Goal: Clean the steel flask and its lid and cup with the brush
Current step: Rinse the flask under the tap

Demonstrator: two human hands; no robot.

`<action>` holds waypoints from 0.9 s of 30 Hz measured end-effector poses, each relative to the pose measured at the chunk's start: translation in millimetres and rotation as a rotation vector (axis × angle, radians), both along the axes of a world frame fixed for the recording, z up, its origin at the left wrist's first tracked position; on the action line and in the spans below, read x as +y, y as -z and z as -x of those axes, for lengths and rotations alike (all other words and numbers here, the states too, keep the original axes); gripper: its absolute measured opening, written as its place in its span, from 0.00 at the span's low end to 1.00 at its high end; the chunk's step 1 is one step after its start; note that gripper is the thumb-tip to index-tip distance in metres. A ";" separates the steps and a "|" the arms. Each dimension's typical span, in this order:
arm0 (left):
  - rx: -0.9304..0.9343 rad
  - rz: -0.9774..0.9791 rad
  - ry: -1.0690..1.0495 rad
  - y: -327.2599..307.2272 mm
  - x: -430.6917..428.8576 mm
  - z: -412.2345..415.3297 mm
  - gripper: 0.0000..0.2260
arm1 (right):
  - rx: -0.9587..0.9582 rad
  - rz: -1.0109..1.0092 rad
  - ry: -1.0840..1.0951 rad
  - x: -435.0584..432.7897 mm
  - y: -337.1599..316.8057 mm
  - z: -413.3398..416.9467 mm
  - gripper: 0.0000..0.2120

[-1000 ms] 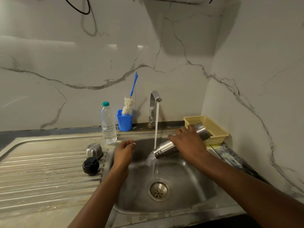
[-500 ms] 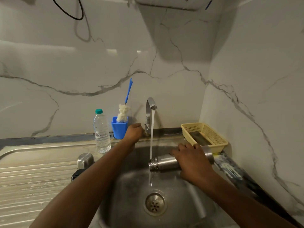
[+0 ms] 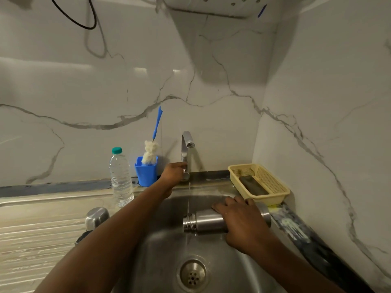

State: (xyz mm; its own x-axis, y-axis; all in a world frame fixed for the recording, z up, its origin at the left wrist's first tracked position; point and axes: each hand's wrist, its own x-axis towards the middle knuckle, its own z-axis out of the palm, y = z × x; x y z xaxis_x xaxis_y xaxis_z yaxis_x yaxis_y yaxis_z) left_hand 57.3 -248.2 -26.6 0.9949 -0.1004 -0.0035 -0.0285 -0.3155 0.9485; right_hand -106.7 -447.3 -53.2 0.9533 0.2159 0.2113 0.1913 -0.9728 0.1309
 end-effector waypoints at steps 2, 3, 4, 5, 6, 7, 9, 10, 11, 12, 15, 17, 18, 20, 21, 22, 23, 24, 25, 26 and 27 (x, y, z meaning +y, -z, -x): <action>-0.010 -0.029 0.025 -1.3 5.5 4.2 0.16 | 0.002 0.013 -0.006 2.4 -2.3 1.3 0.37; -0.019 -0.053 0.034 -0.5 9.1 8.6 0.15 | -0.001 0.024 -0.011 3.4 -4.2 2.1 0.36; -0.033 -0.079 0.052 0.4 12.4 14.2 0.14 | -0.009 0.032 -0.016 4.2 -6.3 3.2 0.35; -0.052 -0.103 0.085 1.6 16.0 21.7 0.13 | -0.022 0.035 -0.024 5.5 -8.3 4.4 0.34; -0.071 -0.123 0.138 2.4 18.5 30.6 0.12 | -0.040 0.036 -0.033 6.8 -10.3 5.7 0.33; -0.087 -0.153 0.209 1.9 20.4 40.5 0.12 | -0.058 0.044 -0.041 8.0 -13.2 6.0 0.32; -0.142 -0.289 0.365 1.0 24.1 60.9 0.12 | -0.081 0.065 -0.054 12.7 -19.8 8.3 0.30; -0.175 -0.371 0.436 0.1 26.1 70.2 0.13 | -0.098 0.078 -0.063 15.6 -23.6 10.0 0.29; -0.191 -0.431 0.499 -1.6 27.7 79.9 0.14 | -0.114 0.098 -0.071 18.8 -27.1 11.6 0.29; -0.196 -0.475 0.540 -3.8 28.3 87.7 0.18 | -0.127 0.123 -0.079 21.7 -31.5 12.4 0.29; -0.258 -0.628 0.515 -9.9 29.9 108.6 0.26 | -0.153 0.187 -0.121 33.2 -44.8 16.7 0.28; -0.347 -0.701 0.439 -10.2 28.3 117.1 0.27 | -0.185 0.228 -0.154 41.0 -53.8 18.2 0.27; -0.381 -0.712 0.397 -9.7 28.8 121.2 0.29 | -0.203 0.244 -0.179 45.9 -58.7 18.6 0.27; -0.431 -0.680 0.327 -7.9 31.7 128.5 0.31 | -0.241 0.278 -0.251 52.9 -67.7 18.6 0.27; -0.445 -0.645 0.303 -8.1 34.5 132.8 0.30 | -0.271 0.304 -0.292 54.9 -71.2 18.3 0.28; -0.450 -0.600 0.283 -8.5 37.4 136.9 0.29 | -0.303 0.335 -0.324 55.3 -74.0 17.7 0.29; -0.449 -0.549 0.264 -8.5 41.9 141.0 0.29 | -0.335 0.358 -0.354 56.0 -76.6 18.4 0.30; -0.443 -0.491 0.247 -8.3 46.7 144.7 0.28 | -0.374 0.372 -0.390 56.5 -78.8 19.9 0.30; -0.437 -0.431 0.227 -8.6 52.7 148.7 0.28 | -0.423 0.373 -0.441 57.1 -80.5 22.5 0.30; -0.433 -0.374 0.204 -8.4 59.8 151.8 0.28 | -0.468 0.357 -0.505 58.5 -81.6 26.2 0.29; -0.422 -0.319 0.177 -8.2 67.6 153.4 0.27 | -0.499 0.334 -0.572 60.7 -81.6 30.4 0.29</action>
State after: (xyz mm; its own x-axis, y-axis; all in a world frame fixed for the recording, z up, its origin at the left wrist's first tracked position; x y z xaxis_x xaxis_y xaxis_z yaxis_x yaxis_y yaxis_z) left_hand -96.2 -180.6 -18.4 0.8844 -0.3257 0.3342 -0.4643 -0.5411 0.7012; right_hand -137.1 -386.6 28.4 0.4887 0.7650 0.4196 0.4875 -0.6382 0.5959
